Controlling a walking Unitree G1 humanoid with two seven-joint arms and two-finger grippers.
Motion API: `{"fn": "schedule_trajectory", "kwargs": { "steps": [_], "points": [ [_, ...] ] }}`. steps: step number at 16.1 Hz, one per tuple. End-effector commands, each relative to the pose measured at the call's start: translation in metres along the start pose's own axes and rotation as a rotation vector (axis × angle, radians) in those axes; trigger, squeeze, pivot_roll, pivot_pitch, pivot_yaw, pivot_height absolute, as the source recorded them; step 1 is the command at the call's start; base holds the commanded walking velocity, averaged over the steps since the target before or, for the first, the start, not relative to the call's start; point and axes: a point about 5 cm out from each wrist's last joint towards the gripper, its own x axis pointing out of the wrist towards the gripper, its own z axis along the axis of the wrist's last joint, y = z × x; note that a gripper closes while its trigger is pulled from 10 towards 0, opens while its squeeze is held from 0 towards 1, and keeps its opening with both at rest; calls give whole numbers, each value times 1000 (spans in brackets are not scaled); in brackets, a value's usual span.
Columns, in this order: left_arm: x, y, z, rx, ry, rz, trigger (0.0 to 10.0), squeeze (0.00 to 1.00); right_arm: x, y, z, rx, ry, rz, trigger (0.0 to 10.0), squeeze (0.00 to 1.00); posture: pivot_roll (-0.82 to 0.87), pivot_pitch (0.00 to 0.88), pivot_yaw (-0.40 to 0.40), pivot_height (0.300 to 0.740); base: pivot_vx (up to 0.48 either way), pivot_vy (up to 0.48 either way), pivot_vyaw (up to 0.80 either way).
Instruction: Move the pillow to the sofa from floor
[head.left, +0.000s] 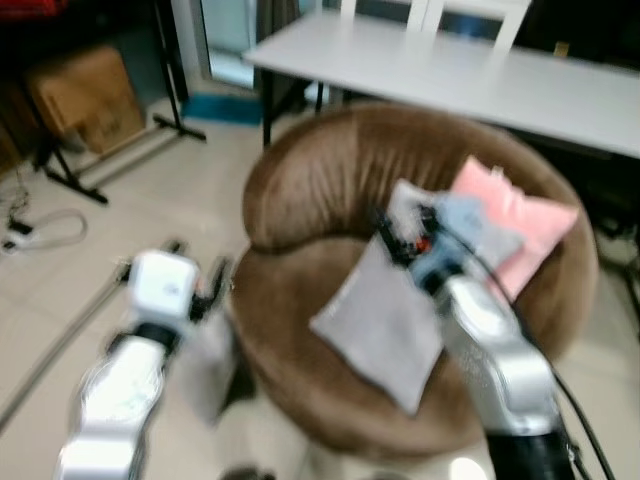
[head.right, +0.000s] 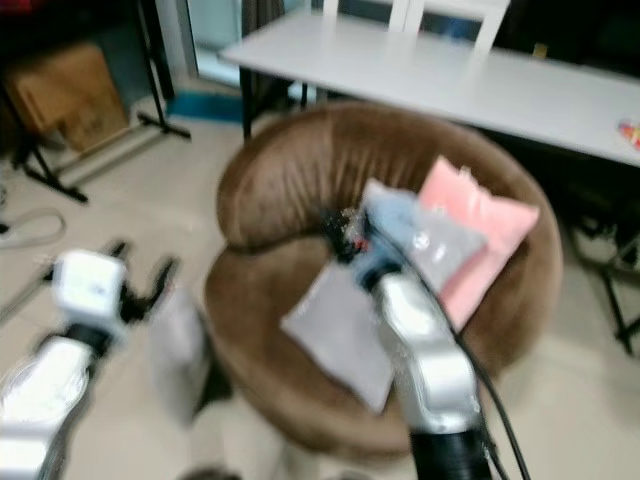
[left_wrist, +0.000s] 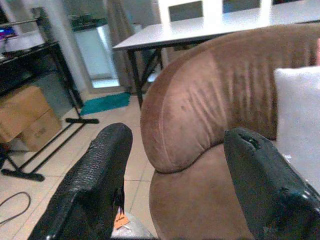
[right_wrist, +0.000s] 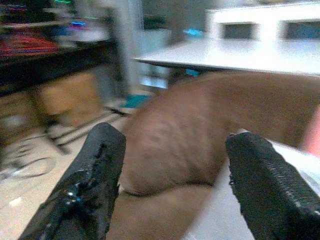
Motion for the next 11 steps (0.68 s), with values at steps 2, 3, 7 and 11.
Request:
{"fn": "schedule_trajectory", "kwargs": {
  "steps": [2, 3, 7, 11],
  "points": [
    [1, 4, 1, 22, 4, 10, 10000, 0, 1, -3, 5, 19, -36, -33, 10000, 1000, -37, 0, -46, 740, 0, 446, 0],
    [1, 4, 1, 24, 5, 9, 10000, 0, 0, -3, 7, 15, -45, -37, 10000, 996, -38, 0, -45, 740, 0, 442, 0],
    [1, 3, 0, 24, 6, 6, 10000, 0, 1, -8, 5, -49, -28, -112, 10000, 992, -38, 0, -47, 740, 0, 442, 0],
    [1, 3, 1, 13, 2, 19, 10000, 0, 1, -10, 5, -110, -45, -130, 10000, 973, -37, 0, -49, 740, 0, 194, 0]
  ]
}}
